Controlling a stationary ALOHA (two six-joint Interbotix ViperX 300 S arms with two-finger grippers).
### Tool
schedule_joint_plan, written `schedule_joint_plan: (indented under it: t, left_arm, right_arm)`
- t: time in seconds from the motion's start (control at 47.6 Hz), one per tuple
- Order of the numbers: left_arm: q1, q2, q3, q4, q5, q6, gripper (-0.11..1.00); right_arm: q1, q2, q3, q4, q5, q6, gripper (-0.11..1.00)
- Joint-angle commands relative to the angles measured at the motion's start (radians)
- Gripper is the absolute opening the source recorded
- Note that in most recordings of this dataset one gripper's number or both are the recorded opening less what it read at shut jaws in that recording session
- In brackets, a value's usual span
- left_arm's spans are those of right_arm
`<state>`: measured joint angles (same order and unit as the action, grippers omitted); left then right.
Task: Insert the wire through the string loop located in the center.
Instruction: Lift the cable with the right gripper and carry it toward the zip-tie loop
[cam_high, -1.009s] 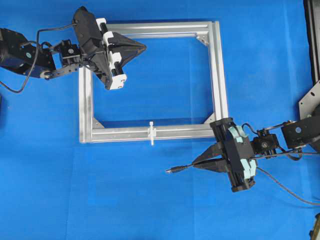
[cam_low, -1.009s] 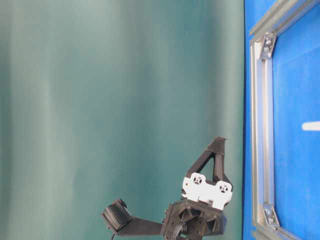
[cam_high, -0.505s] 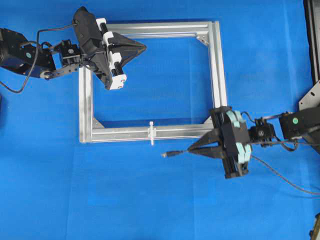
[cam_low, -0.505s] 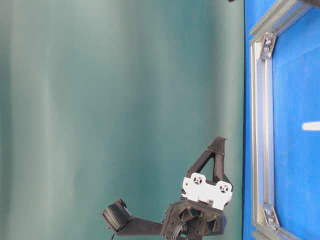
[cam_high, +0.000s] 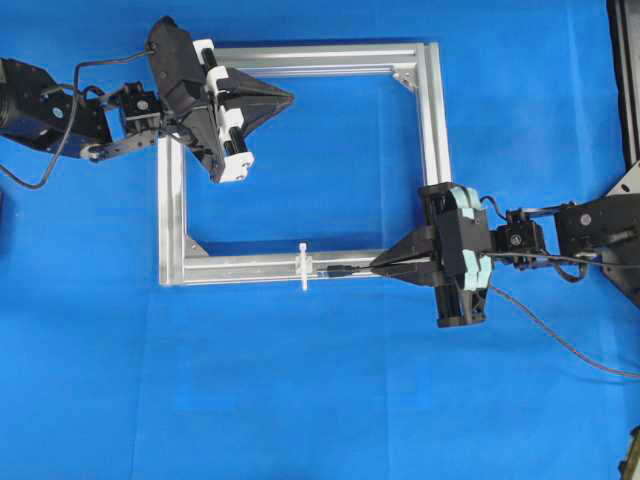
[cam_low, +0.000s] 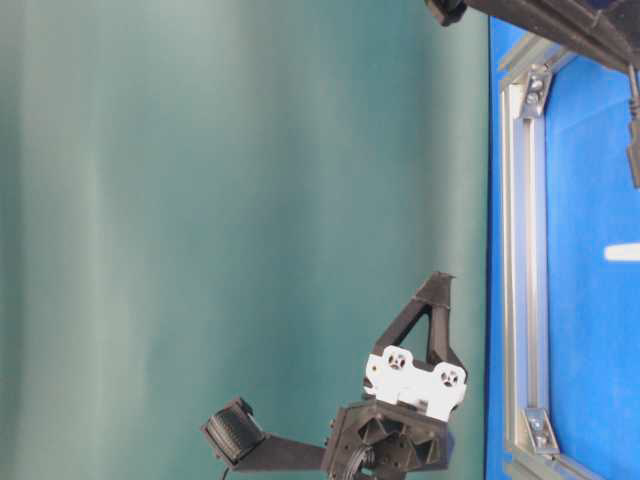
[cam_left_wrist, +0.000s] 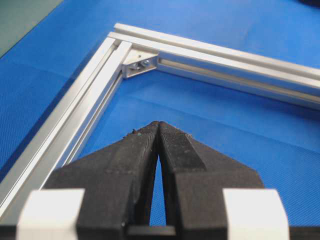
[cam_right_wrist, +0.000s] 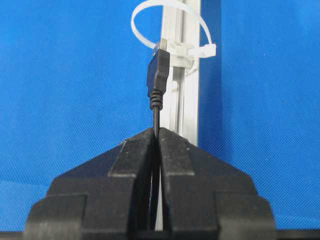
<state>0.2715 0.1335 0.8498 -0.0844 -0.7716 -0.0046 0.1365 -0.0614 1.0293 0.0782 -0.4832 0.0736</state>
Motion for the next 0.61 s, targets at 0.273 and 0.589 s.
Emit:
schedule_joint_plan:
  t: [0.273, 0.589]
  left_arm:
    - [-0.002, -0.028, -0.009, 0.005, -0.009, 0.002, 0.00]
    - [-0.003, -0.028, -0.008, 0.003, -0.008, 0.002, 0.00]
  right_arm:
    - [-0.003, -0.018, -0.008, 0.003, -0.020, 0.000, -0.03]
    - [-0.003, -0.018, -0.008, 0.003, -0.021, 0.000, -0.03]
